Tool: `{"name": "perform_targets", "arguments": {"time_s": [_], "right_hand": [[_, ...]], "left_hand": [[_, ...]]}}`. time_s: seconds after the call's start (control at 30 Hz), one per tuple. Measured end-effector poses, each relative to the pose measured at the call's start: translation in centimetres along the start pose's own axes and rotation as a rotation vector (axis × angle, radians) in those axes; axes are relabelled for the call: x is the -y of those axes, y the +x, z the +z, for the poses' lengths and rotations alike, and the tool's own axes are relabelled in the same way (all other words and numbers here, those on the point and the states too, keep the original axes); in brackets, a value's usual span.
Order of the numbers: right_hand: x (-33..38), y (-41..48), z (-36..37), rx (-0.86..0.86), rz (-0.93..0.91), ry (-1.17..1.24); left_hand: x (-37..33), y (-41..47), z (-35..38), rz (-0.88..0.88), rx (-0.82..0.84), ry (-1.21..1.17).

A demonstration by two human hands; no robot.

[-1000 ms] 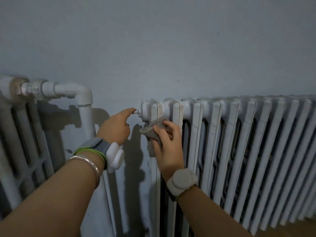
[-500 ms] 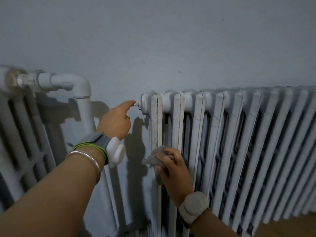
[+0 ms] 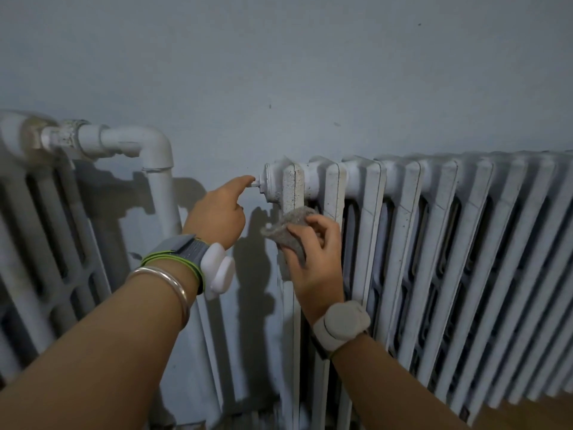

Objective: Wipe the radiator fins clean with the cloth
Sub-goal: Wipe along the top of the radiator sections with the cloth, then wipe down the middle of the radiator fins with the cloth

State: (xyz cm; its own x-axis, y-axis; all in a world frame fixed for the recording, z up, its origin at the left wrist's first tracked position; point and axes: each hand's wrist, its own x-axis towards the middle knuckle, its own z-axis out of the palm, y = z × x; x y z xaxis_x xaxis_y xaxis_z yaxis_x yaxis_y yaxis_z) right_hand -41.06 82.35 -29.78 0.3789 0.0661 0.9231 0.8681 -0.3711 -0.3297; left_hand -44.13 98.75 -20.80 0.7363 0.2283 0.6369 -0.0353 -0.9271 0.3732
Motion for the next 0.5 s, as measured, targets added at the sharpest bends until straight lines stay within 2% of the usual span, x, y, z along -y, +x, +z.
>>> {"name": "perform_targets", "arguments": {"time_s": [0.17,0.3,0.43,0.5], "right_hand": [[-1.3,-3.2,0.5,0.094,0.032,-0.058],[-2.9,-6.4,0.2,0.207,-0.102,-0.115],[-3.7,-8.3,-0.5,0.322,-0.029,-0.06],[-4.2,-8.7,-1.1,0.378,-0.105,-0.171]], "left_hand": [[0.1,-0.2,0.3,0.01,-0.028,-0.044],[0.0,-0.3,0.5,-0.014,-0.04,-0.078],[-0.4,-0.7,0.6,-0.015,-0.033,-0.137],[-0.7,-1.1,0.7,-0.019,-0.031,-0.186]]}}
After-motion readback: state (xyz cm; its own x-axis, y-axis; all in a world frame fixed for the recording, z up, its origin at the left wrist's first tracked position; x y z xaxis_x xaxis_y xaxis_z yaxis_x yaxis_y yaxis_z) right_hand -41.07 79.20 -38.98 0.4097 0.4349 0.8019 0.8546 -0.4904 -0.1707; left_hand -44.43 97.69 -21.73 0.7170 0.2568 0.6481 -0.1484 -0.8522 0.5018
